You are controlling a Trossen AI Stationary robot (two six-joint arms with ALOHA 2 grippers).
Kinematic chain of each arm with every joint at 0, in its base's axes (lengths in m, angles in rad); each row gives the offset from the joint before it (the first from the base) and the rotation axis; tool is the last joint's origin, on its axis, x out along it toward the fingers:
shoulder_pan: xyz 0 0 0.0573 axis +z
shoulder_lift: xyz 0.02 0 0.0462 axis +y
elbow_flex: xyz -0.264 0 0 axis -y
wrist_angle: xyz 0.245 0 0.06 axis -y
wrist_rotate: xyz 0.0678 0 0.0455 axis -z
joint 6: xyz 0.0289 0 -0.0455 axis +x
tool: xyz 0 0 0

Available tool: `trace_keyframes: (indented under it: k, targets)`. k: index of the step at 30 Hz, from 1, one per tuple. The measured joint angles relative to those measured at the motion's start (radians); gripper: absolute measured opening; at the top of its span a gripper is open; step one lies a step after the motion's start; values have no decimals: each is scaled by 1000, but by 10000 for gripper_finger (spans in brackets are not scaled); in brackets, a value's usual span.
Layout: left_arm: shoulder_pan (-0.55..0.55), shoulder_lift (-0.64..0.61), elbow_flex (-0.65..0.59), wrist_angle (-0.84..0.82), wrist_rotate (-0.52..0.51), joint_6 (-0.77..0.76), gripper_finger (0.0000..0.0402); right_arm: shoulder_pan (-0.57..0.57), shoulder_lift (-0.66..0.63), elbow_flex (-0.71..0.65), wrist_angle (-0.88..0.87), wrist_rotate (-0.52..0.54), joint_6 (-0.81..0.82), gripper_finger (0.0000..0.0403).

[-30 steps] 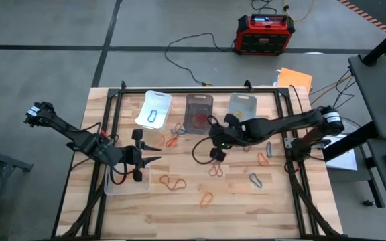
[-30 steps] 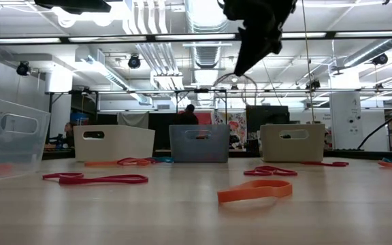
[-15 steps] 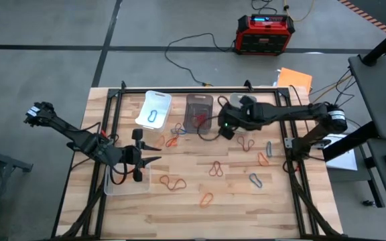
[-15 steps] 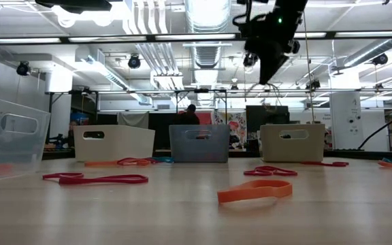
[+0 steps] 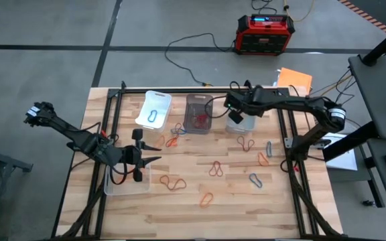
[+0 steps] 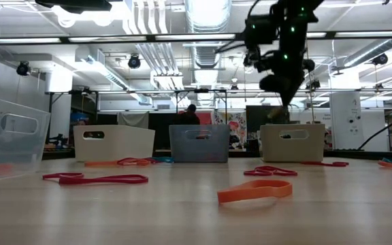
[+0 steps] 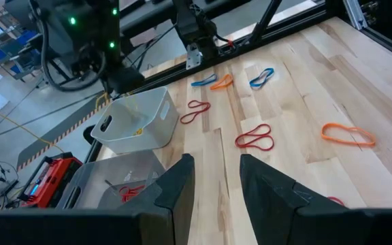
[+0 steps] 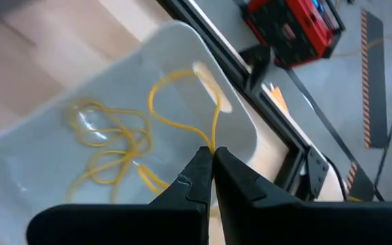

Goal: Sort rubber bands into baskets
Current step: Put the yellow rubber band into the gray bin

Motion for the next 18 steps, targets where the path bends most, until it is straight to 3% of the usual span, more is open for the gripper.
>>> trace_keyframes:
  k: [11, 18]
  targets:
    - [0, 0, 0, 0, 0, -8, 103, -71, 0, -171, 150, 48, -11, 9]
    - [0, 0, 0, 0, 0, -11, 103, -77, 0, -209, 219, 48, -5, 14]
